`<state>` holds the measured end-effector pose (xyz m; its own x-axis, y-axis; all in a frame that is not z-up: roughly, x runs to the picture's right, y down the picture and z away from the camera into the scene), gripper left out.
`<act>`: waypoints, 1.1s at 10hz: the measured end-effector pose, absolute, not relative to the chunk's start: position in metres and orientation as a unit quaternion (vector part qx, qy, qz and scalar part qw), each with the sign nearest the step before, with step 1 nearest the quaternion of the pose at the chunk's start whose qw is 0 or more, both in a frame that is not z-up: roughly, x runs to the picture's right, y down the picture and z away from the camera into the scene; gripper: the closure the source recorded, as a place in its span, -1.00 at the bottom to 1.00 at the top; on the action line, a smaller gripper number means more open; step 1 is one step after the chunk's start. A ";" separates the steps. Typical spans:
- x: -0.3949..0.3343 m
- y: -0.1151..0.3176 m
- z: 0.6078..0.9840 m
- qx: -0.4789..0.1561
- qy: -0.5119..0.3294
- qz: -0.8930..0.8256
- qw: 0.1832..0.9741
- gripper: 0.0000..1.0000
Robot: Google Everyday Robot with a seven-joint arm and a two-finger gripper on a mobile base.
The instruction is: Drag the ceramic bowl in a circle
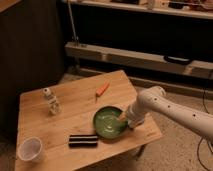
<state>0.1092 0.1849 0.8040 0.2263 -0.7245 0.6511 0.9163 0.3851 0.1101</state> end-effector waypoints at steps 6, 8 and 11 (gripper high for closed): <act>0.073 0.191 0.819 -0.166 -0.333 -0.531 0.762 0.00; 0.047 0.184 0.828 -0.175 -0.334 -0.535 0.756 0.46; 0.015 0.165 0.828 -0.164 -0.330 -0.560 0.742 0.99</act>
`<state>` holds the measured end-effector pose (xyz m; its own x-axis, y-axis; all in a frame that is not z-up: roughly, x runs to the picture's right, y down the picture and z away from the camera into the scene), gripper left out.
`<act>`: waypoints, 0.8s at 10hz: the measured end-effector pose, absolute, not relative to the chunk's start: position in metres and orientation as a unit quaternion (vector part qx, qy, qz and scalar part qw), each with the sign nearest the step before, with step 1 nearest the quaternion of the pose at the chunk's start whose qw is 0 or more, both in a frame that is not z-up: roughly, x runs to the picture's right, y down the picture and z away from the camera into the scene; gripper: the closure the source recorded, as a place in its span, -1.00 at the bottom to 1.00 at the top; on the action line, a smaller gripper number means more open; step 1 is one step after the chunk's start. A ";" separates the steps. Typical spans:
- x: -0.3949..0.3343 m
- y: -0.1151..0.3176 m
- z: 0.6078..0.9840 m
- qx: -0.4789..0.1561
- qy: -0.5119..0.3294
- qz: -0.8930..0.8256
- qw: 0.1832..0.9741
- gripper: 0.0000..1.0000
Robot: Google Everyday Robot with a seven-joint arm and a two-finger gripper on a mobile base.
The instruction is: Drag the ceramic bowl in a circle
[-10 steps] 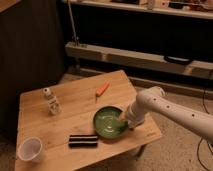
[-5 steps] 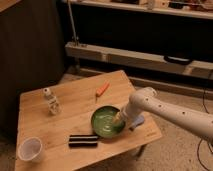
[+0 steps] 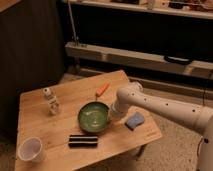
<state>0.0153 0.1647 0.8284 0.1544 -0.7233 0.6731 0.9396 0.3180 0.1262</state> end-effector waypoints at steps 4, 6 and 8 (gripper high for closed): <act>-0.015 0.144 0.831 -0.156 -0.330 -0.581 0.728 1.00; -0.007 0.121 0.840 -0.160 -0.330 -0.568 0.737 1.00; 0.010 0.102 0.856 -0.171 -0.329 -0.547 0.751 1.00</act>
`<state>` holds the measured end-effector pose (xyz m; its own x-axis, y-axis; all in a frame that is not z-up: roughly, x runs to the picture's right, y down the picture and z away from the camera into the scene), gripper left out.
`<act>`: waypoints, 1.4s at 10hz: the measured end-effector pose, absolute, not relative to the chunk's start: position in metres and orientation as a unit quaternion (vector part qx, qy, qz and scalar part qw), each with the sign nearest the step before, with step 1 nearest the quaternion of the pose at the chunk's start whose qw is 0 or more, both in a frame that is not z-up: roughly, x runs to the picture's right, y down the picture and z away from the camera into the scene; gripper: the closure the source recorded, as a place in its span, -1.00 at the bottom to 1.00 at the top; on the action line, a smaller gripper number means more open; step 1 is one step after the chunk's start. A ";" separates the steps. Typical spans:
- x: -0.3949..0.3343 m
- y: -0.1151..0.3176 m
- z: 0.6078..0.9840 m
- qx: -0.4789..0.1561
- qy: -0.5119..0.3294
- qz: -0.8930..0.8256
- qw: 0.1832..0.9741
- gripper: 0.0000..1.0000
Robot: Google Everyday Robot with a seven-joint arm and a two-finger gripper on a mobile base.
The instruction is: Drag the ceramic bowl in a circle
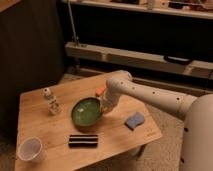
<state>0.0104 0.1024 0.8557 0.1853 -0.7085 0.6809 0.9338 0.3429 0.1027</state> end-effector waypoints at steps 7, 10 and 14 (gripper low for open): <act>0.163 0.136 0.843 -0.222 -0.285 -0.525 0.771 1.00; 0.188 0.161 0.786 -0.200 -0.281 -0.560 0.753 1.00; 0.145 0.192 0.729 -0.159 -0.304 -0.622 0.704 1.00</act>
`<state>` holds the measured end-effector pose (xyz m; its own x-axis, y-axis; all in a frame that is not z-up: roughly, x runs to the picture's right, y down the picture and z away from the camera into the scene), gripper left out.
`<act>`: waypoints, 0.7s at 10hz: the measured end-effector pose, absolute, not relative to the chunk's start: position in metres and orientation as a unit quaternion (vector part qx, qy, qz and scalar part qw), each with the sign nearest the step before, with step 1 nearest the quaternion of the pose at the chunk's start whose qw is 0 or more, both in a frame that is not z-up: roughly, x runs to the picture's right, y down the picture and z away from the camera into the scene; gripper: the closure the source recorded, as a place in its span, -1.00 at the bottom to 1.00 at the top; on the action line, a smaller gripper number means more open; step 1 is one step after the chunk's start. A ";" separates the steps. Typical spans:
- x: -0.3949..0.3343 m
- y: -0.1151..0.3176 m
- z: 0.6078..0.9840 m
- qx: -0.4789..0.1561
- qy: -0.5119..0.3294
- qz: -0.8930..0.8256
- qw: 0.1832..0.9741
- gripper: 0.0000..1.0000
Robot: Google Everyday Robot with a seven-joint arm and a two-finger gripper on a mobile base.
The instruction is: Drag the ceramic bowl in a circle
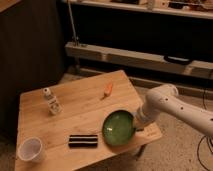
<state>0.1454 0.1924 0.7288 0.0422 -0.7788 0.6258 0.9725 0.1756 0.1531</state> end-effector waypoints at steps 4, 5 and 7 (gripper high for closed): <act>0.036 0.193 0.714 -0.124 -0.337 -0.665 0.655 1.00; 0.012 0.191 0.716 -0.120 -0.343 -0.670 0.648 1.00; -0.030 0.179 0.732 -0.121 -0.349 -0.673 0.641 1.00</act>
<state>-0.0298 0.1794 0.7322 -0.1486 -0.7782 0.6102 0.9470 0.0656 0.3143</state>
